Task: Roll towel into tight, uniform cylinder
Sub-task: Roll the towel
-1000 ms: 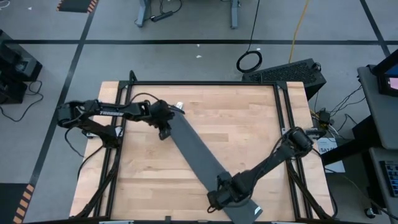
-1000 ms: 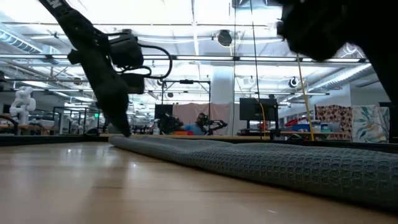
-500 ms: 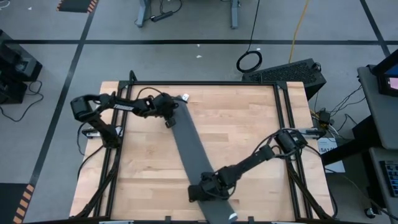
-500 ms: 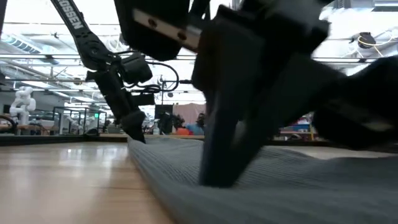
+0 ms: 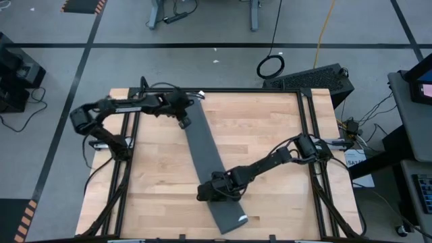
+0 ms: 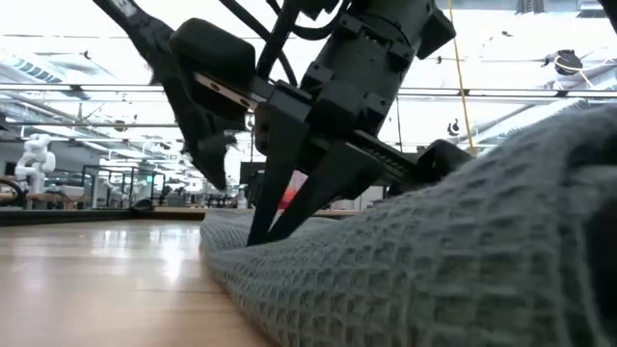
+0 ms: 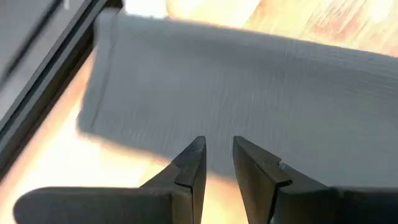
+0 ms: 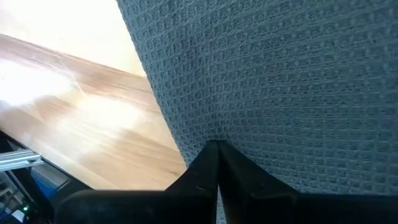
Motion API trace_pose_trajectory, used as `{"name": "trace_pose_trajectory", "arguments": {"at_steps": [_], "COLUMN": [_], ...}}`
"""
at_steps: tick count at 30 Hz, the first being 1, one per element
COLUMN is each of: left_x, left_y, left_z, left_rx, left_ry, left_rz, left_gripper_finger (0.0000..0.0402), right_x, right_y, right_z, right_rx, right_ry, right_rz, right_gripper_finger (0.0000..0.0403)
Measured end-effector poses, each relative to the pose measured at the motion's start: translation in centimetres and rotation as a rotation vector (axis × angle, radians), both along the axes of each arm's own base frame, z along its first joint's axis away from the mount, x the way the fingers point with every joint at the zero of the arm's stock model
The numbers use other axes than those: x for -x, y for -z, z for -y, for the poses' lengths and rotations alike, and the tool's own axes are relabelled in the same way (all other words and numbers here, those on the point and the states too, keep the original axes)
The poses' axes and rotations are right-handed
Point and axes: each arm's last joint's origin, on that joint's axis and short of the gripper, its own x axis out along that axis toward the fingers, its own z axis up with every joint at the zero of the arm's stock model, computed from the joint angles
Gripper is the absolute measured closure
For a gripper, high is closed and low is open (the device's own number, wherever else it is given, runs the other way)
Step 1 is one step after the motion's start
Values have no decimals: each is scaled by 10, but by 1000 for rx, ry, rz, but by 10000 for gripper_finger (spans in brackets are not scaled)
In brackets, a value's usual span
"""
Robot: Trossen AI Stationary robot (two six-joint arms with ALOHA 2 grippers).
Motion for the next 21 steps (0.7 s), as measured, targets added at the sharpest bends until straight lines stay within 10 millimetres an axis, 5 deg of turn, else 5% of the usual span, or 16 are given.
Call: {"name": "trace_pose_trajectory", "arguments": {"at_steps": [5,11,21], "left_x": [31,61,54], "left_y": [-31,-28,-13], "left_z": [-2,-25,-49], "left_rx": [249,433,446], "left_ry": [-237,-533,-857], "left_rz": [115,259,384], "left_gripper_finger": [315,266,163], "right_x": [7,16,43], "right_y": [-18,-67,-135], "right_z": [3,29,112], "right_rx": [29,65,221], "right_ry": [-33,-188,-512], "right_rz": [2,66,192], "right_gripper_finger": [403,403,403]}}
